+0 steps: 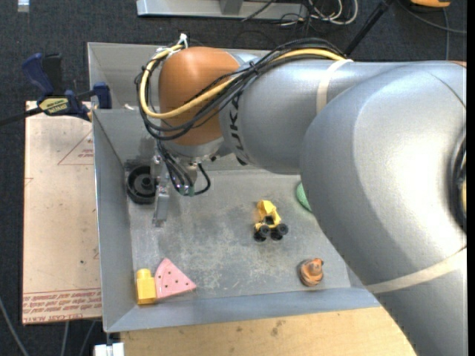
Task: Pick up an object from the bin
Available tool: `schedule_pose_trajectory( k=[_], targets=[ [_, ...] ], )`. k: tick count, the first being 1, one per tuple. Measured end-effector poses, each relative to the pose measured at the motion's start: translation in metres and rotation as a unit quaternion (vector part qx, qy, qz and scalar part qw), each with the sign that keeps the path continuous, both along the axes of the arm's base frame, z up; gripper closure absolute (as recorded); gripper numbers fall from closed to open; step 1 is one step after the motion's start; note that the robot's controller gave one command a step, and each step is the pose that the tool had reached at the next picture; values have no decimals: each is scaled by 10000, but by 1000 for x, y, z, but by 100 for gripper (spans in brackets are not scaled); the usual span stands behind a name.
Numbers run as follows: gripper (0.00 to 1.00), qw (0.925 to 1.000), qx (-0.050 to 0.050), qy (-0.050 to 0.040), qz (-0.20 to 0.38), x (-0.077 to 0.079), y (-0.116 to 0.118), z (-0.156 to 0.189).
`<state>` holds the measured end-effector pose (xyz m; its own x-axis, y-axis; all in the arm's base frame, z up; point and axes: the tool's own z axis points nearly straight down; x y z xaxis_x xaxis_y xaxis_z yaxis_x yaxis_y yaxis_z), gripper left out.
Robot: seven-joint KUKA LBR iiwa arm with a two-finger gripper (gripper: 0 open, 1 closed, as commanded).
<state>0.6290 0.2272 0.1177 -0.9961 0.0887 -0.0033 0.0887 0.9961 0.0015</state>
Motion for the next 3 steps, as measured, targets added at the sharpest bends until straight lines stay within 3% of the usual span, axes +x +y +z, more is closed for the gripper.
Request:
schedule_pose_trajectory(
  k=[1, 2, 3],
  targets=[
    [0, 9969, 3, 13, -783, -3, -4, -19],
    [100, 9987, -7, 1, 512, -9, 19, -47],
    [100, 9987, -3, 4, 504, -9, 19, -47]
  ],
)
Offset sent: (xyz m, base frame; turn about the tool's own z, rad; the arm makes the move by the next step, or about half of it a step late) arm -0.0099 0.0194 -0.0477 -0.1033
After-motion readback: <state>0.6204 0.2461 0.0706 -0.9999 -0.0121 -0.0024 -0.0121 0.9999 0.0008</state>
